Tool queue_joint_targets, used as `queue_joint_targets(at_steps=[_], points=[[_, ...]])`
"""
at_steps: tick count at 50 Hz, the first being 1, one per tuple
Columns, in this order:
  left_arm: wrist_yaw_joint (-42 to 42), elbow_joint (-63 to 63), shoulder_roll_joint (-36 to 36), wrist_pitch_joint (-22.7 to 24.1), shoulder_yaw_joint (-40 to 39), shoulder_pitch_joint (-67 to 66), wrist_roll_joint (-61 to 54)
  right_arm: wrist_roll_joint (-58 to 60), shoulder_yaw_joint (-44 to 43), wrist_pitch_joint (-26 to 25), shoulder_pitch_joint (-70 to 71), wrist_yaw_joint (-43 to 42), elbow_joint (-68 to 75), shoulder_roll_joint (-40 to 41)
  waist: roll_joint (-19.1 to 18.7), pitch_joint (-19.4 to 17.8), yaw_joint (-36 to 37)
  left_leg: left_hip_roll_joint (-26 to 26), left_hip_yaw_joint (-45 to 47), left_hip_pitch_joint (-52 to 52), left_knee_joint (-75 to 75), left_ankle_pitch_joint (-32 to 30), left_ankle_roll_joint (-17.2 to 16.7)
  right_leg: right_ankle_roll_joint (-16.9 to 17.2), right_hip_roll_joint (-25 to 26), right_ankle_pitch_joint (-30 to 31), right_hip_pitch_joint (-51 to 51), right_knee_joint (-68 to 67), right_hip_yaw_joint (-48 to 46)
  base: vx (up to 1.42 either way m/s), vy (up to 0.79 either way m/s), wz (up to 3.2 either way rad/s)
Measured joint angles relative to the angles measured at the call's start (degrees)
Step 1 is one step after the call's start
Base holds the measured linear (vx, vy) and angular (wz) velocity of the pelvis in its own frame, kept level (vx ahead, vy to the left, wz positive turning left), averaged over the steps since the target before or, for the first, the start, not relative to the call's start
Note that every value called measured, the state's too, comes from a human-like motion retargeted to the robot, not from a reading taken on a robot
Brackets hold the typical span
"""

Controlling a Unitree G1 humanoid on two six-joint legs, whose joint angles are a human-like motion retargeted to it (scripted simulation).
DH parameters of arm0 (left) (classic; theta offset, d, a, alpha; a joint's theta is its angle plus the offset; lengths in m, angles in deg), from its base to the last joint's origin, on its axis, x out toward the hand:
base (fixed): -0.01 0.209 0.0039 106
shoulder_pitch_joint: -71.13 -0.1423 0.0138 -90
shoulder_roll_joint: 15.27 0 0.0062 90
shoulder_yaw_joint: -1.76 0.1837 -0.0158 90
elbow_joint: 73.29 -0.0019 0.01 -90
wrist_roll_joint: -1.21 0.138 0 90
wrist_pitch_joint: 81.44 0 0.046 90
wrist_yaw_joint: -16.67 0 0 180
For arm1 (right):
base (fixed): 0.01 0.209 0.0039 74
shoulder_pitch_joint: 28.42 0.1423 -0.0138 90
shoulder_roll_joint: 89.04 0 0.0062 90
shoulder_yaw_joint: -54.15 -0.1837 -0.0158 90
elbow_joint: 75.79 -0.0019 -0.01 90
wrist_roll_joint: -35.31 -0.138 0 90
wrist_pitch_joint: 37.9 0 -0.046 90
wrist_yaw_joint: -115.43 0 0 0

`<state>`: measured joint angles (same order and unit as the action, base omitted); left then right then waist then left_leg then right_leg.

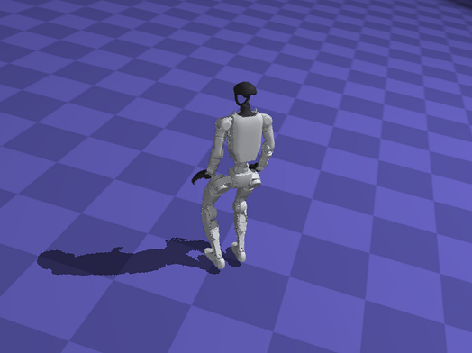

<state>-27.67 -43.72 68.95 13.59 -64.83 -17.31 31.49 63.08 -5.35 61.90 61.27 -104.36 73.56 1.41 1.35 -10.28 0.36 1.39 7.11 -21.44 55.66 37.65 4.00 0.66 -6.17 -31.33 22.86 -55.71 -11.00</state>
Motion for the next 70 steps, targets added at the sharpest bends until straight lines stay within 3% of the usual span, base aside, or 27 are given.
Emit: queue_joint_targets(at_steps=[3, 6, 9, 14, 18, 20, 25, 28, 31, 33, 35, 37, 39, 41, 45, 48, 50, 52, 58, 61, 63, 65, 70], points=[[2.59, 2.01, 1.61, 0.34, 1.34, -1.52, 2.64, -2.21, -1.1, 0.57, -1.13, 1.56, -1.33, -1.04, 0.21, 2.35, -0.2, -0.56, 0.15, 0.8, -7.65, -8.49, -2.01, 2.58, 0.66, 7.59, -0.18, 6.65, 0.76, -0.06, -0.03, -0.07], [3.54, 2.58, 2.42, 0.82, 2.15, -2.28, 3.83, -2.54, -1.79, 1.21, -1.35, 1.64, -2.49, -2.0, 0.46, 3.02, -0.16, -1.07, -0.52, -0.47, -7.83, -9.64, -2.24, 3.24, 1.08, 8.5, 0.86, 7.24, 1.42, -0.07, -0.02, -0.21], [2.84, 1.99, 2.47, 1.21, 2.54, -2.37, 4.1, -1.03, -1.5, 1.74, -0.54, 0.46, -3.39, -3.23, 0.79, 2.27, 0.2, -1.12, -1.26, -2.84, -2.87, -4.55, -1.25, 2.23, 1.4, 3.54, 2.66, 3.58, 1.83, -0.06, -0.02, -0.29], [-0.88, -1.17, 1.67, 1.5, 3.18, -0.09, 3.06, 6.08, 1.19, 1.8, 3.02, -2.35, -4.21, -4.82, 1.24, -2.67, 0.42, 0.33, -0.71, -9.4, 14.56, 11.29, 2.7, -2.33, 0.51, -14.34, 8.97, -14.07, 1.88, -0.02, -0.01, -0.18], [-0.83, -4.58, 1.39, 1.55, 3.9, 0.66, 4.15, 8.99, 1.38, 0.67, 3.31, -4.59, -1.78, -3.71, 2.6, -2.92, -0.98, -1.6, -0.55, -12.07, 16.89, 12.35, 4.23, -4.06, -2.63, -18.3, 11.77, -19.63, 1.45, 0.04, -0.03, 0.31], [0.26, -3.86, 2.43, 1.82, 4.52, -2.37, 6.11, 8.68, 0.44, 0.42, 0.22, -5.59, -1.76, -3.08, 0.61, -2.32, 0.52, 0.26, -1.8, -6.35, 13.15, 11.26, 1.98, -3.46, 0.47, -13.36, 5.66, -12.62, -0.04, 0.23, -0.01, -0.3], [4.25, 1.84, 5.25, -0.08, 5.4, -10.06, 12.53, 4.94, -2.77, -1.72, -7.04, -4.85, -5.6, -3.96, -0.72, 4.25, -0.47, 0.64, -1.22, 2.65, -11.13, -23.77, -6.13, 4.44, 0.31, 19.72, -3.7, 10.98, -1.87, 0.17, -0.01, 0.2], [5.31, 4.32, 6.23, 0.38, 5.66, -11.5, 12.49, 4.88, -2.85, -1.98, -8.1, -3.53, -7.43, -5.13, -1.15, 5.49, -0.99, -0.48, -1.15, 1.88, -13.07, -29.46, -7.18, 5.47, -0.97, 24.12, -2.37, 11.17, -1.13, 0.06, 0.0, 0.19], [4.92, 4.85, 6.03, 0.84, 5.99, -11.43, 12.17, 5.86, -2.0, -1.21, -8.04, -3.88, -9.02, -5.96, -1.14, 5.46, -1.06, -1.97, -2.26, 0.62, -11.16, -26.64, -6.58, 5.47, -1.56, 22.76, -0.61, 8.59, 0.05, 0.0, 0.0, 0.06], [3.98, 4.53, 5.32, 0.79, 6.31, -10.91, 12.01, 6.78, -0.82, -0.83, -7.46, -4.31, -9.52, -6.2, -0.88, 5.06, -0.73, -3.06, -3.4, -0.36, -7.54, -21.18, -5.47, 4.79, -1.57, 18.43, 0.59, 5.01, 1.35, -0.03, 0.0, -0.03], [1.98, 3.89, 4.35, 0.37, 6.78, -9.98, 11.44, 8.8, 1.18, -0.56, -6.56, -4.36, -9.62, -6.23, -0.68, 3.4, -0.07, -3.74, -4.5, -1.2, -0.14, -9.4, -3.09, 2.64, -1.35, 7.33, 1.37, -1.84, 2.54, -0.07, -0.01, -0.18], [-0.65, 2.27, 3.45, -0.14, 7.18, -7.41, 10.1, 11.97, 3.3, -0.85, -3.99, -4.16, -7.96, -5.81, -0.22, 1.67, 0.12, -3.05, -3.28, -4.12, 9.17, 4.98, 0.19, -0.46, -1.95, -7.42, 4.14, -11.1, 2.83, -0.11, 0.0, -0.26], [-1.89, -0.32, 2.09, -0.61, 7.23, -4.04, 8.75, 13.75, 4.82, -1.64, -0.93, -3.82, -4.74, -4.06, -0.27, -1.4, 0.51, -1.38, -1.85, -5.18, 15.47, 11.84, 2.06, -2.59, -2.14, -14.36, 4.89, -16.6, 2.2, -0.11, -0.01, -0.21], [-1.27, -1.45, 1.09, -0.28, 7.66, -1.69, 8.64, 12.74, 5.24, -1.75, 1.02, -3.66, -2.4, -1.97, -0.79, -2.47, 0.87, -0.38, -1.69, -3.74, 12.56, 9.27, 1.55, -3.21, -1.55, -11.43, 3.23, -13.18, 0.81, -0.08, -0.03, -0.12], [2.26, 2.64, 2.69, -0.17, 9.62, -3.16, 12.67, 6.65, 3.61, -0.44, -0.8, -2.72, -4.82, -1.74, -1.4, 0.56, -0.24, -0.33, -2.27, 0.19, -4.51, -11.67, -4.01, 1.77, 0.92, 7.77, -0.49, 4.14, 0.71, -0.06, -0.03, 0.11], [4.36, 7.12, 5.51, 1.48, 10.66, -3.84, 13.41, 4.18, 2.67, 1.24, -1.11, -1.48, -8.66, -3.83, -1.46, 2.23, -1.45, -0.43, -1.27, -1.23, -9.35, -19.32, -5.87, 3.7, 0.71, 13.82, 1.46, 7.66, 0.73, -0.07, -0.03, 0.01], [4.45, 9.02, 6.67, 2.47, 11.47, -3.79, 13.58, 3.59, 2.44, 2.48, -1.06, -1.81, -10.75, -4.77, -1.38, 2.29, -2.06, -0.7, -1.22, -2.83, -8.5, -18.43, -5.46, 3.71, 0.83, 13.23, 3.16, 6.71, 1.1, -0.08, -0.03, -0.07], [3.67, 10.2, 7.17, 3.12, 11.74, -3.35, 13.2, 3.72, 2.32, 3.34, -0.3, -2.86, -12.49, -5.69, -1.04, 1.87, -2.35, -0.83, -1.07, -4.81, -5.3, -13.47, -4.08, 2.95, 1.09, 9.35, 5.03, 4.15, 1.77, -0.08, -0.03, -0.12], [-2.82, 9.59, 6.1, 4.23, 8.49, 1.13, 6.85, 8.52, 3.48, 4.47, 4.34, -6.51, -15.26, -6.99, -0.65, -5.05, -2.59, 1.7, 0.09, -13.79, 17.88, 11.02, 2.96, -3.23, 1.97, -14.41, 13.68, -17.54, 3.23, -0.04, -0.03, -0.21], [-3.8, 7.67, 5.07, 4.48, 7.44, 2.4, 5.23, 10.8, 4.34, 4.43, 5.0, -7.35, -14.12, -6.98, 0.0, -6.44, -3.32, 1.17, 0.36, -16.42, 22.37, 12.35, 4.38, -5.29, 0.49, -18.26, 16.33, -23.8, 3.37, 0.02, -0.05, 0.13], [-2.58, 8.13, 6.12, 5.39, 7.38, 0.37, 5.83, 11.44, 4.68, 5.33, 3.16, -6.97, -14.96, -8.61, -0.76, -5.6, -2.73, 1.66, -0.07, -13.64, 20.22, 11.4, 3.08, -5.25, 1.67, -15.67, 13.61, -20.34, 2.93, 0.19, -0.02, -0.19], [-0.68, 10.36, 8.0, 5.73, 7.36, -4.08, 7.43, 10.83, 3.49, 6.27, -0.72, -6.35, -17.4, -11.12, -1.5, -3.63, -2.22, 1.47, -0.95, -8.53, 12.6, 3.62, 0.48, -3.59, 2.94, -7.88, 8.04, -11.7, 2.46, 0.22, -0.02, -0.07], [4.88, 13.25, 9.85, 3.94, 4.75, -14.78, 9.5, 6.92, -1.12, 3.22, -10.19, -3.39, -19.32, -14.8, -1.88, 3.88, -2.95, 0.68, 0.54, -0.71, -7.21, -28.94, -6.44, 5.49, 2.32, 25.08, -0.61, 8.46, 2.94, 0.21, 0.0, 0.24]])
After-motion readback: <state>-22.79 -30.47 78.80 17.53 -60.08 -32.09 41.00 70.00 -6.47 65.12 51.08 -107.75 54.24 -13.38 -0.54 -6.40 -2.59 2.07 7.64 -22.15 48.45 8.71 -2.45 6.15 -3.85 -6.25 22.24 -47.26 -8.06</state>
